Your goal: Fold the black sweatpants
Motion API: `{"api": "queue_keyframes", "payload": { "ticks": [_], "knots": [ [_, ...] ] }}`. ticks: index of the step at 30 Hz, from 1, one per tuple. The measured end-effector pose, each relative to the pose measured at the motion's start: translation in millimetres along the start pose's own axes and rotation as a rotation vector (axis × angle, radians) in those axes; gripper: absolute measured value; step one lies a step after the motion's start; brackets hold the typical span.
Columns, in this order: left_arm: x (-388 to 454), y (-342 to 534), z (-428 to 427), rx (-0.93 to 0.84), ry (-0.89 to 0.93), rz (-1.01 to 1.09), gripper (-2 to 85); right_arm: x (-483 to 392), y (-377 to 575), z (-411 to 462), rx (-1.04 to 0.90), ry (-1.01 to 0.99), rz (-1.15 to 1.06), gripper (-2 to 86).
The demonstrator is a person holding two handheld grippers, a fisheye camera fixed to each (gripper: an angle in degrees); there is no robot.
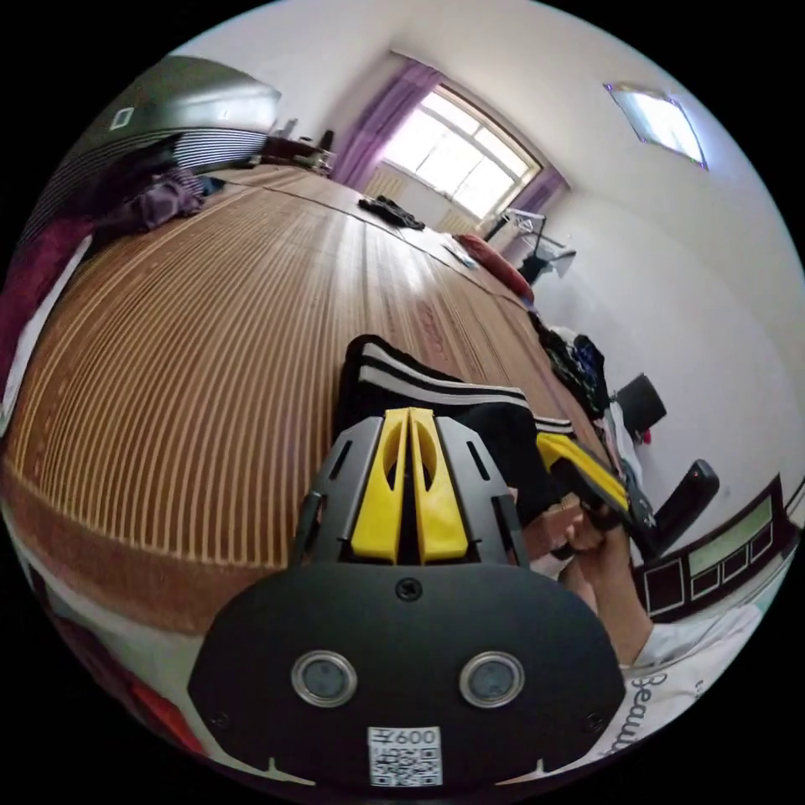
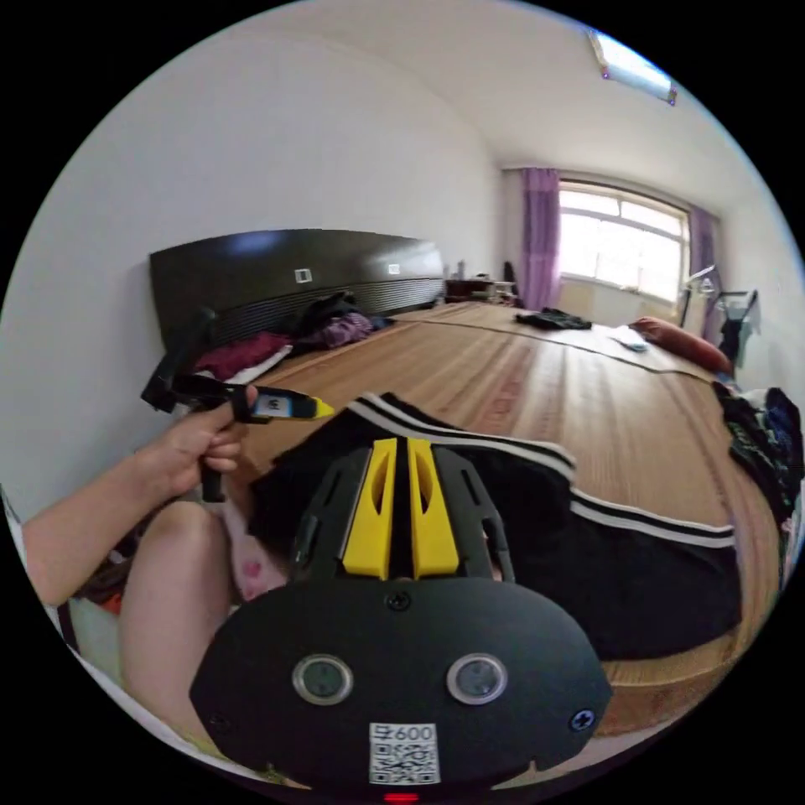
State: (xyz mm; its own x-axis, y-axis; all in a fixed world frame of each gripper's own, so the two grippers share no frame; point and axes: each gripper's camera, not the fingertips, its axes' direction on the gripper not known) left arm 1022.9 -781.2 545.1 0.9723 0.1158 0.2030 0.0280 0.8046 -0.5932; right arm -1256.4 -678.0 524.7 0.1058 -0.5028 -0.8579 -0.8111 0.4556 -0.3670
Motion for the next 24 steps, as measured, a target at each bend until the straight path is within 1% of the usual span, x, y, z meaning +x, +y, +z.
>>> {"api": "queue_keyframes", "payload": {
  "ticks": [1,2,3,4,6,7,8,10,12,15,16,18,19,20,21,22,23,24],
  "knots": [
    [13.4,-19.6,23.2,-0.046,-0.009,0.068,0.3,30.1,-3.4,13.3,-0.058,0.017,0.030,-0.7],
    [22.1,-36.2,47.0,-0.103,-0.035,0.107,0.3,57.8,-7.3,26.9,-0.107,-0.008,0.055,-0.7],
    [24.1,-43.3,58.4,-0.137,-0.064,0.103,0.3,70.2,-9.5,33.7,-0.127,-0.029,0.060,-0.8],
    [26.3,-55.7,78.2,-0.204,-0.132,0.079,0.2,90.6,-14.5,47.5,-0.168,-0.075,0.053,-0.8],
    [32.0,-68.5,96.1,-0.221,-0.156,0.114,0.2,113.0,-19.4,72.0,-0.245,-0.115,0.028,-0.8],
    [33.5,-74.5,104.7,-0.230,-0.175,0.142,0.1,124.1,-18.7,91.6,-0.323,-0.125,-0.008,-0.8],
    [31.5,-78.3,111.3,-0.241,-0.178,0.142,0.1,133.5,-14.2,102.3,-0.349,-0.148,-0.027,-0.8],
    [20.8,-79.2,115.6,-0.250,-0.137,0.072,0.1,150.1,-5.1,106.3,-0.338,-0.185,0.006,-0.8],
    [6.1,-72.9,110.4,-0.214,-0.096,-0.015,0.1,166.8,3.9,109.1,-0.331,-0.219,0.053,-0.9],
    [-13.1,-56.8,100.4,-0.124,-0.024,-0.044,0.1,185.2,20.4,113.3,-0.285,-0.253,0.068,-0.9],
    [-24.2,-52.2,93.3,-0.093,0.012,-0.081,0.1,189.4,27.4,113.0,-0.262,-0.255,0.064,-0.9],
    [-41.9,-45.1,68.6,-0.014,0.015,-0.162,0.1,194.0,36.2,108.9,-0.225,-0.251,0.054,-0.9],
    [-52.8,-37.0,42.8,0.045,-0.089,-0.250,0.1,196.4,40.1,105.1,-0.211,-0.239,0.052,-0.9],
    [-57.3,-27.9,11.5,0.088,-0.276,-0.317,0.1,200.2,42.9,97.8,-0.196,-0.213,0.069,-0.9],
    [-55.0,-24.8,-3.0,0.103,-0.356,-0.301,0.1,201.8,44.4,92.1,-0.188,-0.192,0.082,-0.9],
    [-46.5,-20.8,-24.8,0.095,-0.410,-0.217,0.2,201.9,48.4,75.9,-0.159,-0.146,0.085,-0.9],
    [-36.5,-14.7,-38.0,0.057,-0.326,-0.123,0.2,198.1,55.0,54.1,-0.098,-0.122,0.065,-0.9],
    [-30.1,-9.9,-42.7,0.042,-0.265,-0.081,0.3,195.2,59.4,42.3,-0.062,-0.118,0.057,-0.9]
  ]
}}
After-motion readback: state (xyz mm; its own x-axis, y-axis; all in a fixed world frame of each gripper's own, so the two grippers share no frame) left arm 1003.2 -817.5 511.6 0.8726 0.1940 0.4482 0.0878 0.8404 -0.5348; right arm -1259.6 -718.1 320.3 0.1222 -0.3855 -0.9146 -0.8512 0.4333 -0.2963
